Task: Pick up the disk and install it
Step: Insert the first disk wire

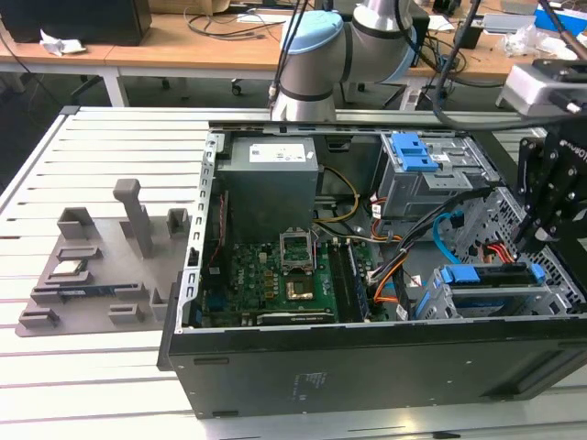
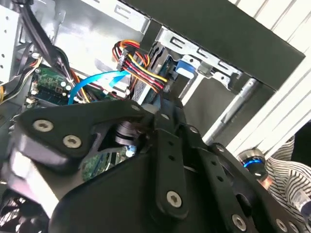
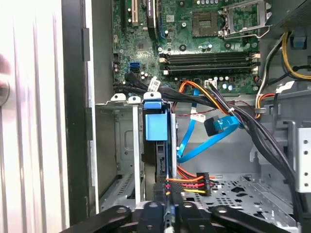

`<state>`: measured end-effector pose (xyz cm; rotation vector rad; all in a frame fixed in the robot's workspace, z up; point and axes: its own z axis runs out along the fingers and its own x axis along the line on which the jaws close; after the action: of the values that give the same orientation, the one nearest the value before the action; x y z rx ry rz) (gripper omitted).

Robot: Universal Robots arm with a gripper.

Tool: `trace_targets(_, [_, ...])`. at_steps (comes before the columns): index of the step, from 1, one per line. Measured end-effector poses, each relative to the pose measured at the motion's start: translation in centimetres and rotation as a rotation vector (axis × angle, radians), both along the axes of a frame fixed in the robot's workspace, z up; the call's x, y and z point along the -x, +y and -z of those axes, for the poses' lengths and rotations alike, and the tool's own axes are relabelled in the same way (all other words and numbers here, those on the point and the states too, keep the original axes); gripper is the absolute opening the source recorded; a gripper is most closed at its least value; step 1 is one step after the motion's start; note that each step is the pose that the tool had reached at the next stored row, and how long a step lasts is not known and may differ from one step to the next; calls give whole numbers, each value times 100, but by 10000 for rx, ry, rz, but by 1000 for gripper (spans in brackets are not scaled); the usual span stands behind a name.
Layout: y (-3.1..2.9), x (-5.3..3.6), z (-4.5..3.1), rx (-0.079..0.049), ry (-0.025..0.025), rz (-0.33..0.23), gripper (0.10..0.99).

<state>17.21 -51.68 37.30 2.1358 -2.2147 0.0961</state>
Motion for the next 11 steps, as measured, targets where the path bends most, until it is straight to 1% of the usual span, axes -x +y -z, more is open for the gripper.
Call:
trace_targets(2, [6,0,-81,6,-1,0,106])
trace_targets(7, [23,0,-275,10,-1,0,106])
trace_targets(9, [41,0,-369,17,-1,0,106])
trace_targets(11, [51,0,-434,16,-1,0,106])
